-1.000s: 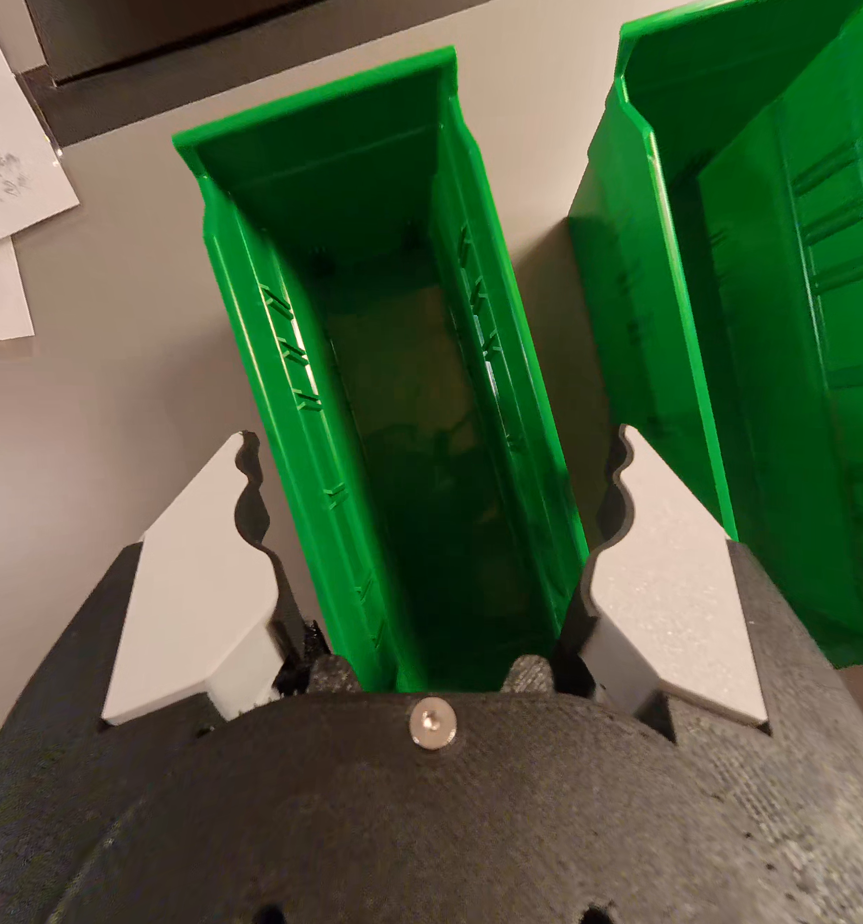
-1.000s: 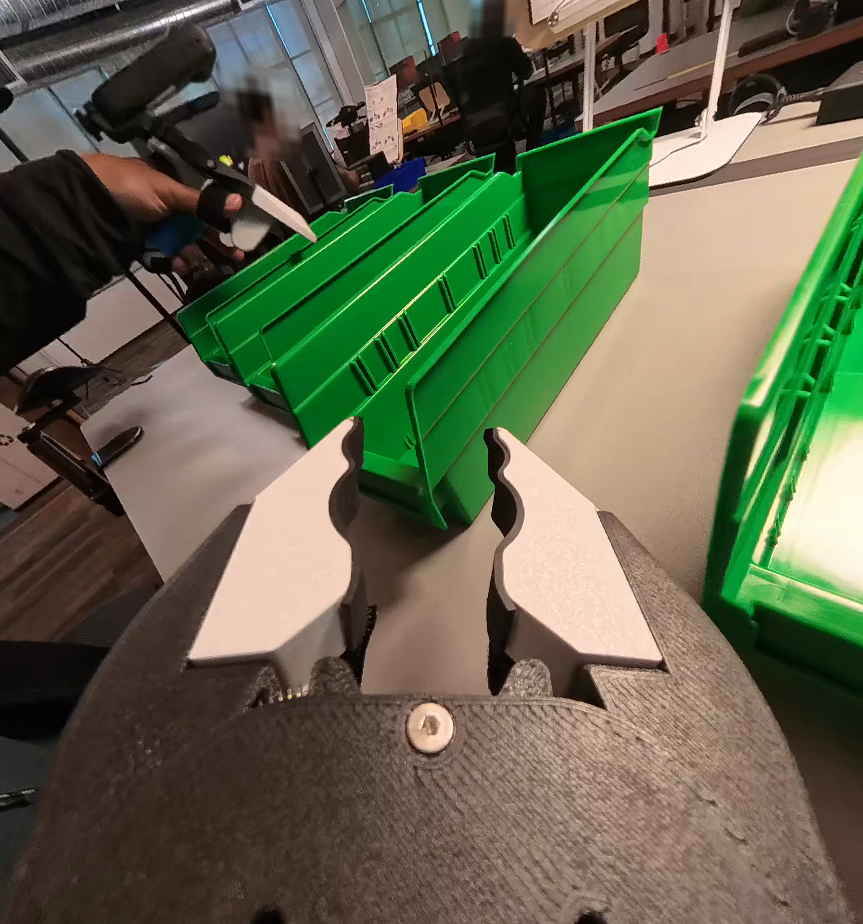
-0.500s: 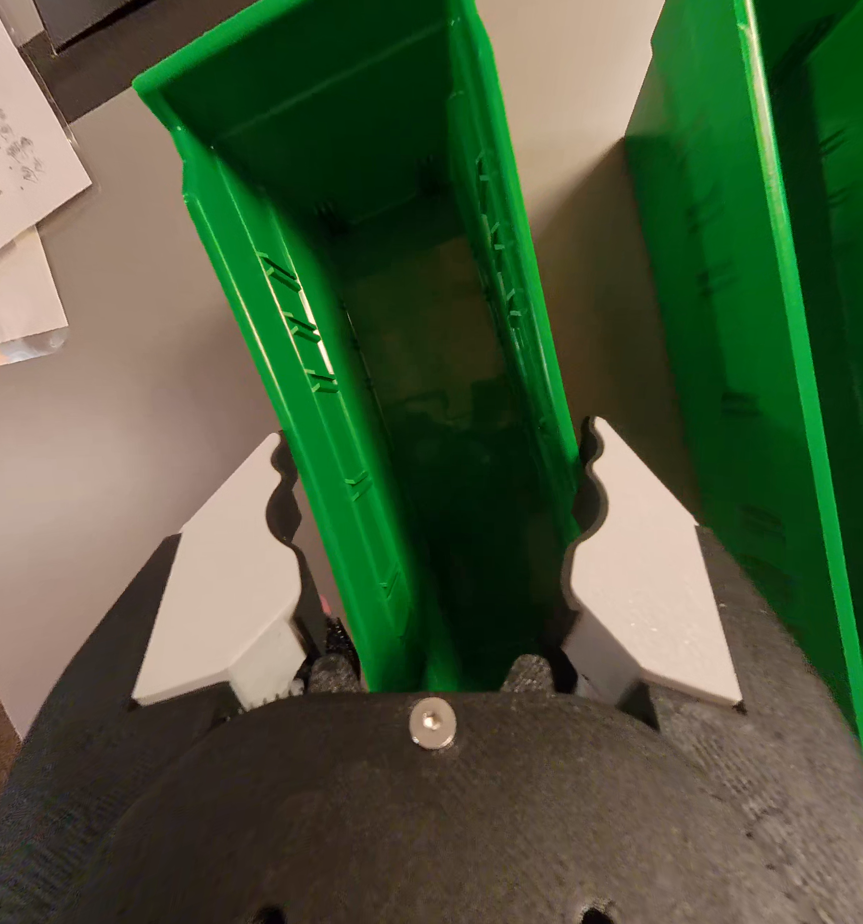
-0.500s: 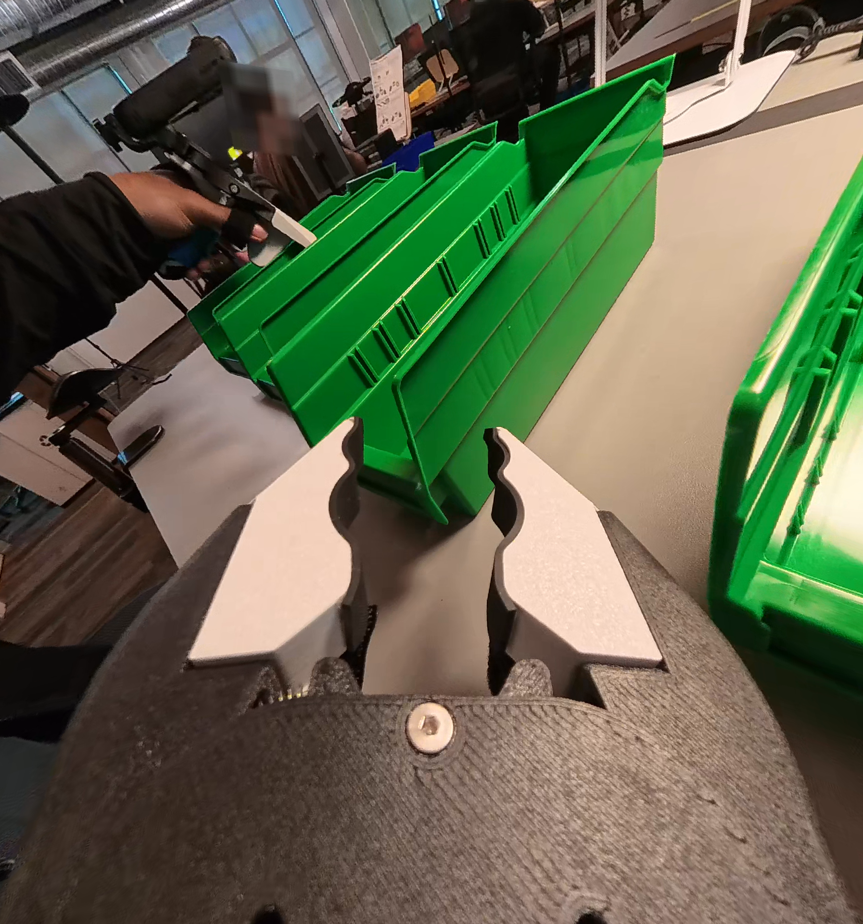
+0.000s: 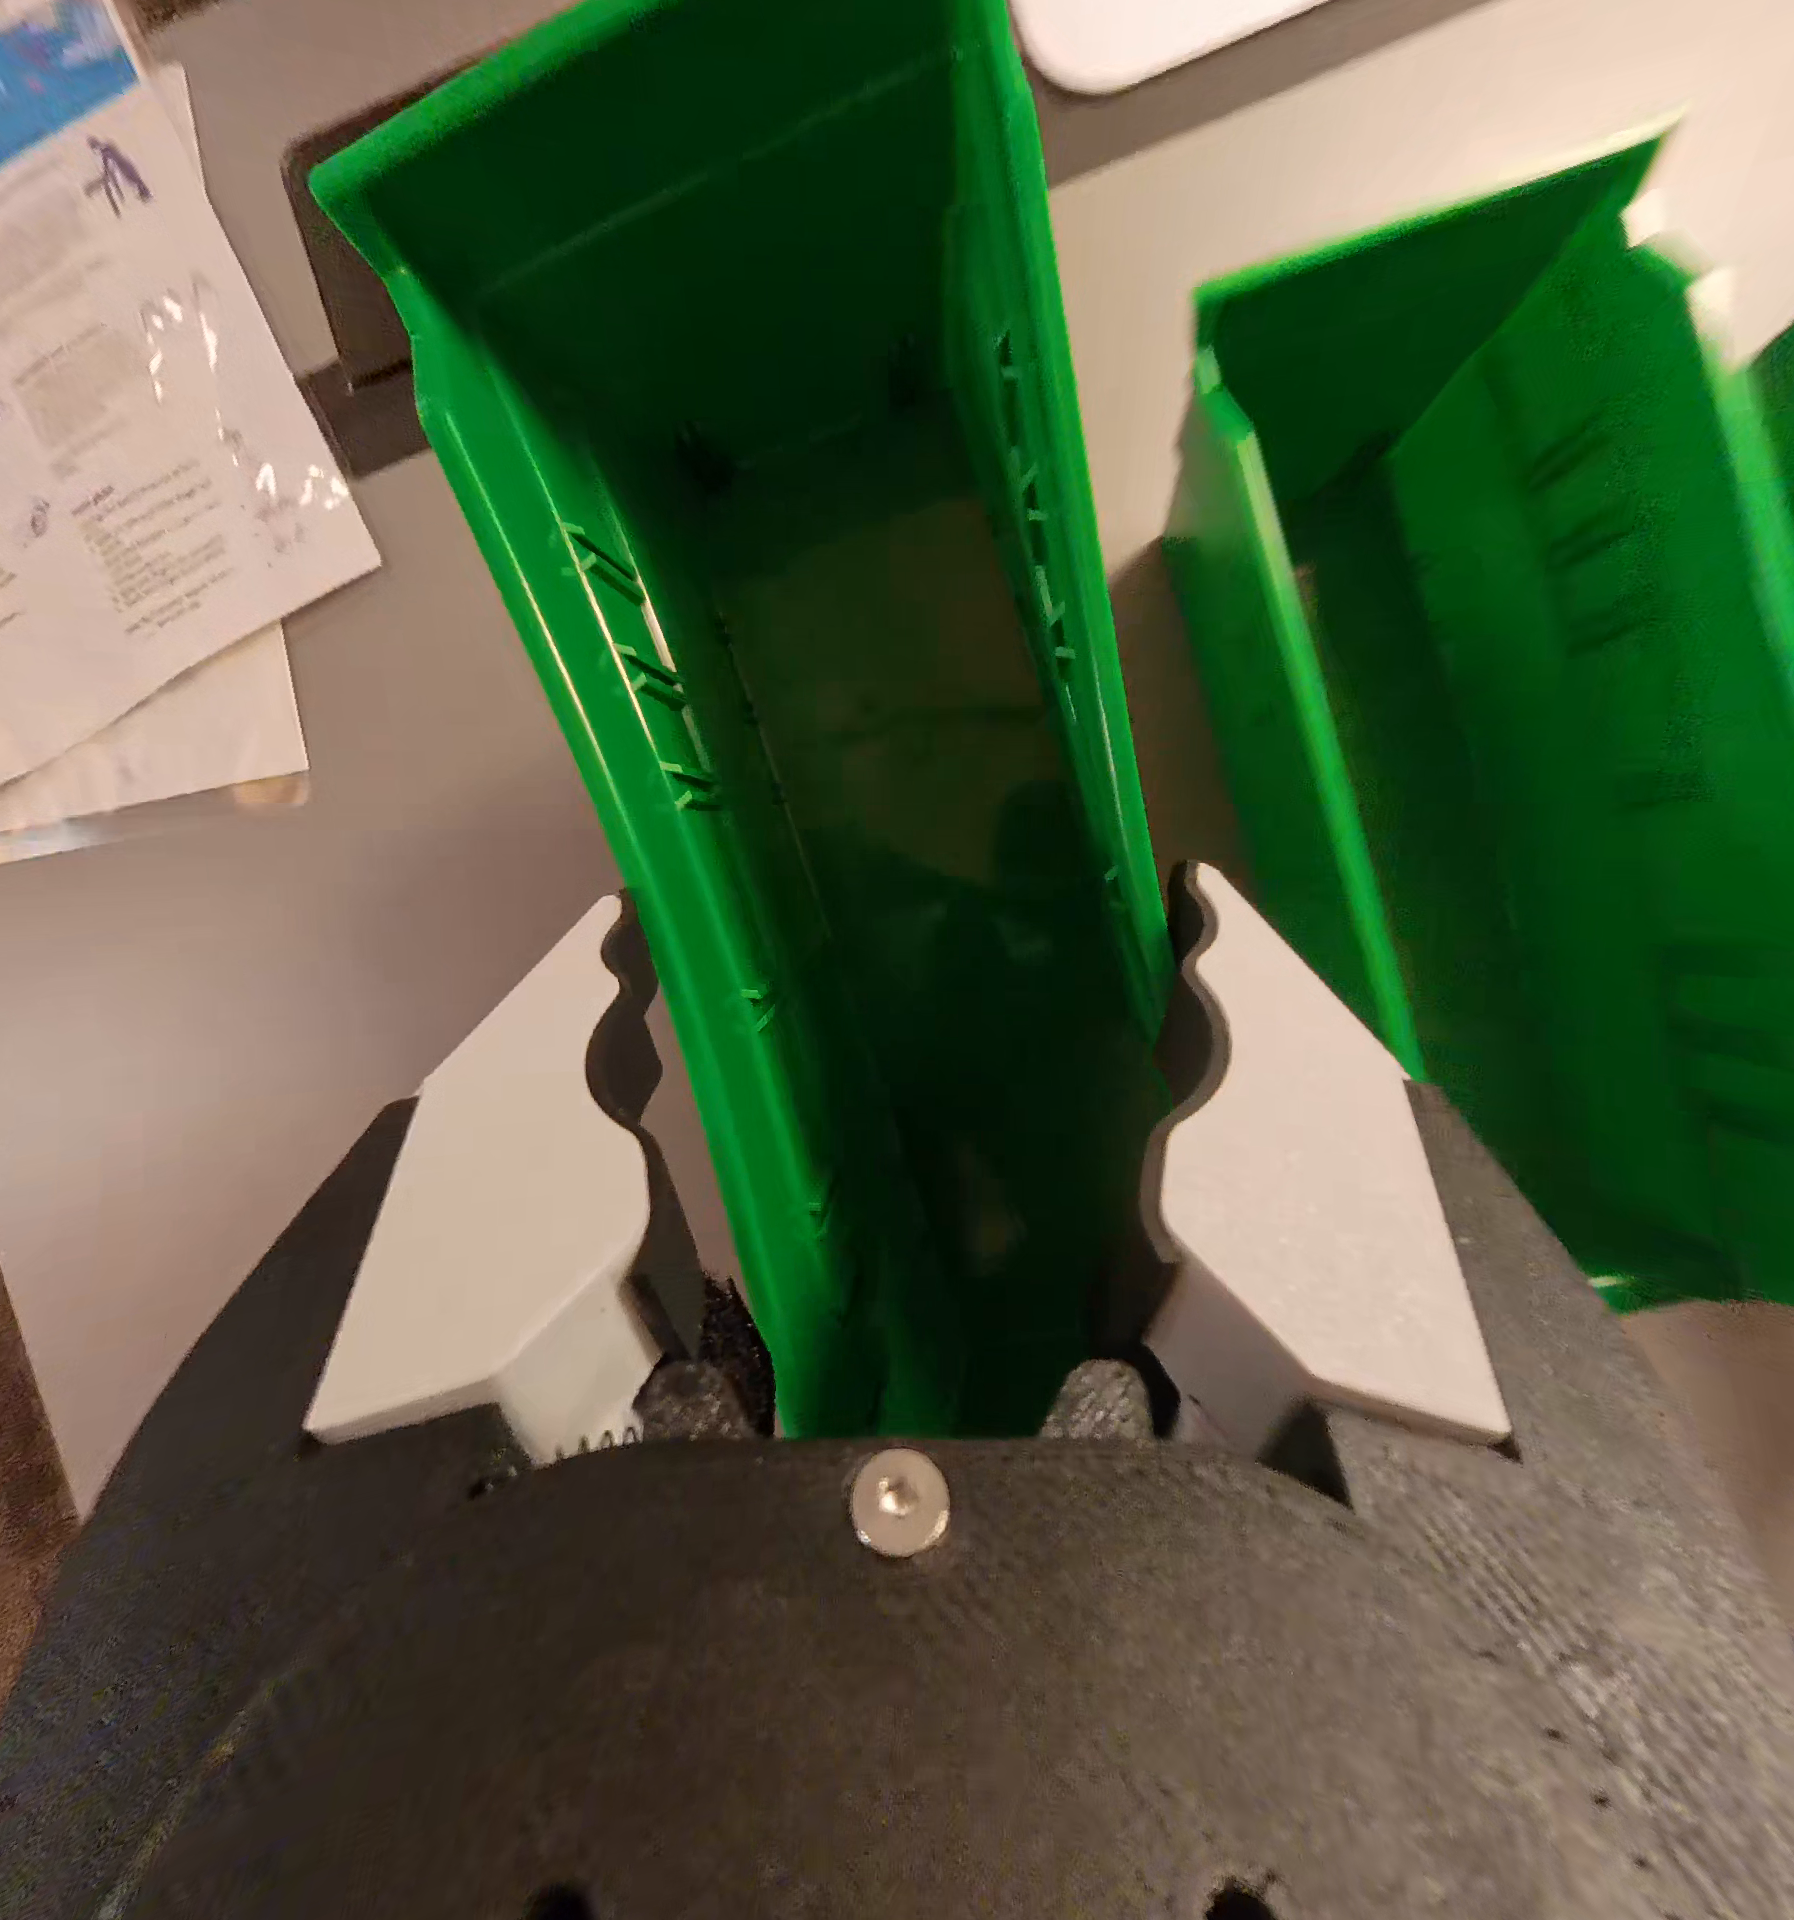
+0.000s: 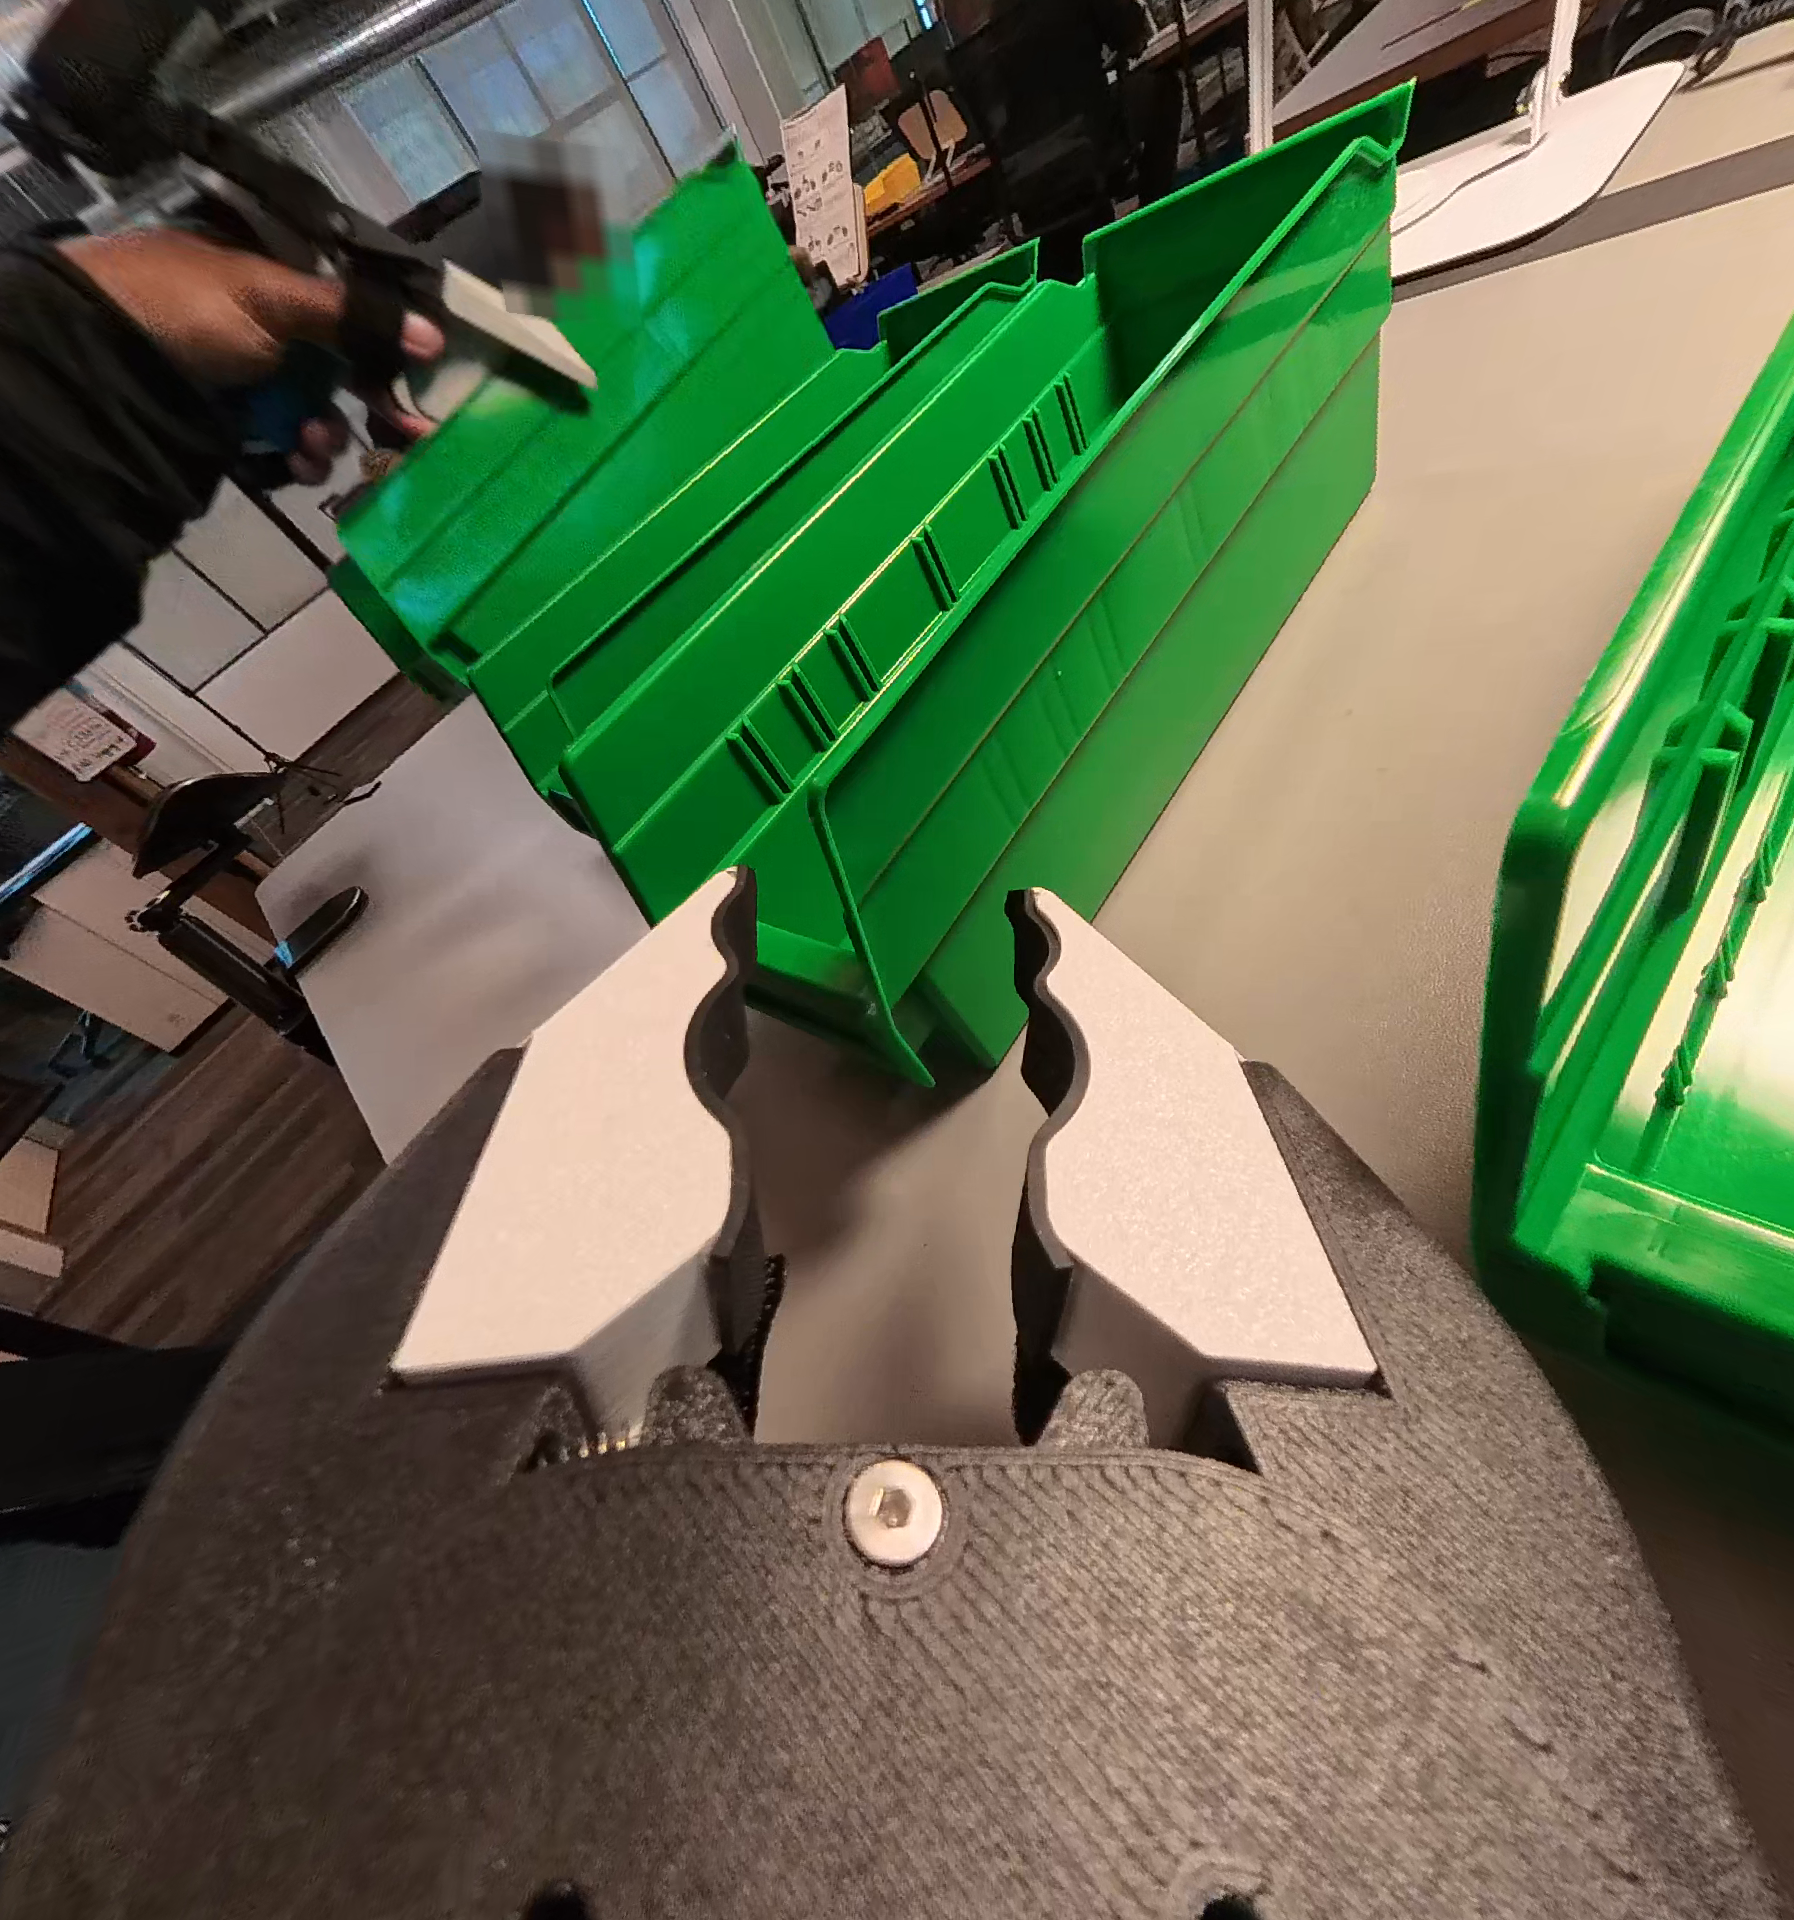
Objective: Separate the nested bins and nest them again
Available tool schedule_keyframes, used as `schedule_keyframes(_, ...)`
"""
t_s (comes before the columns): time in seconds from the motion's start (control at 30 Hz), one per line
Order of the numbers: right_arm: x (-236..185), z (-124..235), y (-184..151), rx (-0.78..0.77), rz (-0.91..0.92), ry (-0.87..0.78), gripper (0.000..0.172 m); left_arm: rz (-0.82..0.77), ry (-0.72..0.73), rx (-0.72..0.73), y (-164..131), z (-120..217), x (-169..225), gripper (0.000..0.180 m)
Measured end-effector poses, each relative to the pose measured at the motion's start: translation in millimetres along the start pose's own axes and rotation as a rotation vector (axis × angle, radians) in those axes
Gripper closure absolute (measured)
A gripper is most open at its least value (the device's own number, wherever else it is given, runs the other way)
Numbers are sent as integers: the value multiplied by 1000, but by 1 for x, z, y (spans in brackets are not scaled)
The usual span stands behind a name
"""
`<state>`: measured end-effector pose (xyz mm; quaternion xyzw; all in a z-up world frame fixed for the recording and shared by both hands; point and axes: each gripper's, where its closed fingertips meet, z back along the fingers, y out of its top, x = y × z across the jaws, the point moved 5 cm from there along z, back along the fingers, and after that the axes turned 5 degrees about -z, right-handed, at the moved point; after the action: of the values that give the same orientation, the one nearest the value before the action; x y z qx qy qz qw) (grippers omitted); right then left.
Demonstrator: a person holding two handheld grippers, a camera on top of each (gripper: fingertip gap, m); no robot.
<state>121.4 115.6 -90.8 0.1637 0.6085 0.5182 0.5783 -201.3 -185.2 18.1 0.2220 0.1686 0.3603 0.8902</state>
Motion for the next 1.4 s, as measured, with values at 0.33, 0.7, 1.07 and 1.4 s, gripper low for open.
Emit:
schedule_keyframes(0.33,0,1,0,5,-4,7,121,2,-231,116,54,69,76,82)
schedule_keyframes(0.7,-1,3,0,12,-6,18,121,80,-289,28,35,9,124,79)
schedule_keyframes(1.07,-2,3,1,14,-11,29,121,78,-145,10,29,-10,126,72)
schedule_keyframes(1.4,-2,4,0,10,-13,33,121,49,-100,-1,38,-28,131,69)
